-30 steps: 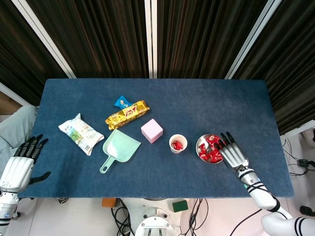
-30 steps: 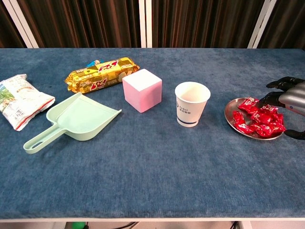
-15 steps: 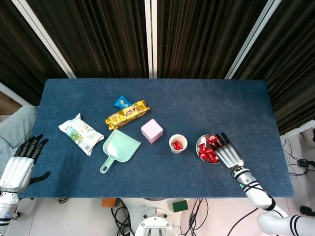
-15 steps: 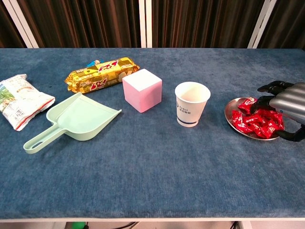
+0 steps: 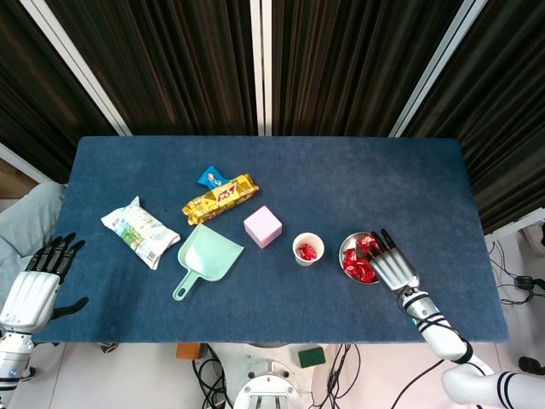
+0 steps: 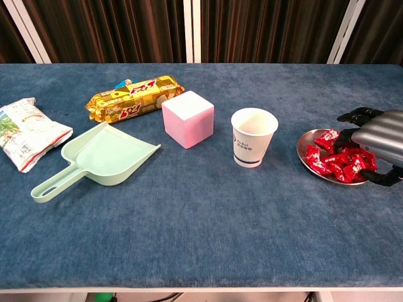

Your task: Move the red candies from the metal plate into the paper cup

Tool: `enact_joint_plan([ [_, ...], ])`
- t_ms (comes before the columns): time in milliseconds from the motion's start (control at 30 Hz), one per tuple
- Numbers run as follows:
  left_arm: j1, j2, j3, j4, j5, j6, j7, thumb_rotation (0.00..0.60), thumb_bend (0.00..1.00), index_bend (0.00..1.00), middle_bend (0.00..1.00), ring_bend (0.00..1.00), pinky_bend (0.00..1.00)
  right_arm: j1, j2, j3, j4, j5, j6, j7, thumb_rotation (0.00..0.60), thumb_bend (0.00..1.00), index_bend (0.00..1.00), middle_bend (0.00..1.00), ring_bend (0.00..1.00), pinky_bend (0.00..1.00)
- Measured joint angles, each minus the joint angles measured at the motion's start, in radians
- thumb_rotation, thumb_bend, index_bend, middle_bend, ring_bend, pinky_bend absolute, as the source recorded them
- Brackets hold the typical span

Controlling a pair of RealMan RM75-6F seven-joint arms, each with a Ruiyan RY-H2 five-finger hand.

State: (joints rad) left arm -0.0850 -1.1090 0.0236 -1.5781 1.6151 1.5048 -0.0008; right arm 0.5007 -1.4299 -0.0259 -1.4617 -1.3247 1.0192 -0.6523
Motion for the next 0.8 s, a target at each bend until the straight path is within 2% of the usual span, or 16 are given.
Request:
enact_joint_plan([
  [533, -0.002, 0.000, 0.000, -0.001, -0.003, -0.005, 0.001, 0.600, 0.10, 0.09, 0.03, 0.00, 0.15, 0.001, -0.033, 0.008, 0.034, -0.022, 0.023, -0.003, 0.600, 0.47, 0.61, 0.49, 0.00, 0.00],
  [800, -0.003, 0.000, 0.000, -0.001, -0.004, -0.007, 0.003, 0.600, 0.10, 0.09, 0.03, 0.00, 0.15, 0.000, -0.063, 0.012, 0.076, -0.055, 0.044, 0.022, 0.600, 0.50, 0.73, 0.60, 0.05, 0.00],
])
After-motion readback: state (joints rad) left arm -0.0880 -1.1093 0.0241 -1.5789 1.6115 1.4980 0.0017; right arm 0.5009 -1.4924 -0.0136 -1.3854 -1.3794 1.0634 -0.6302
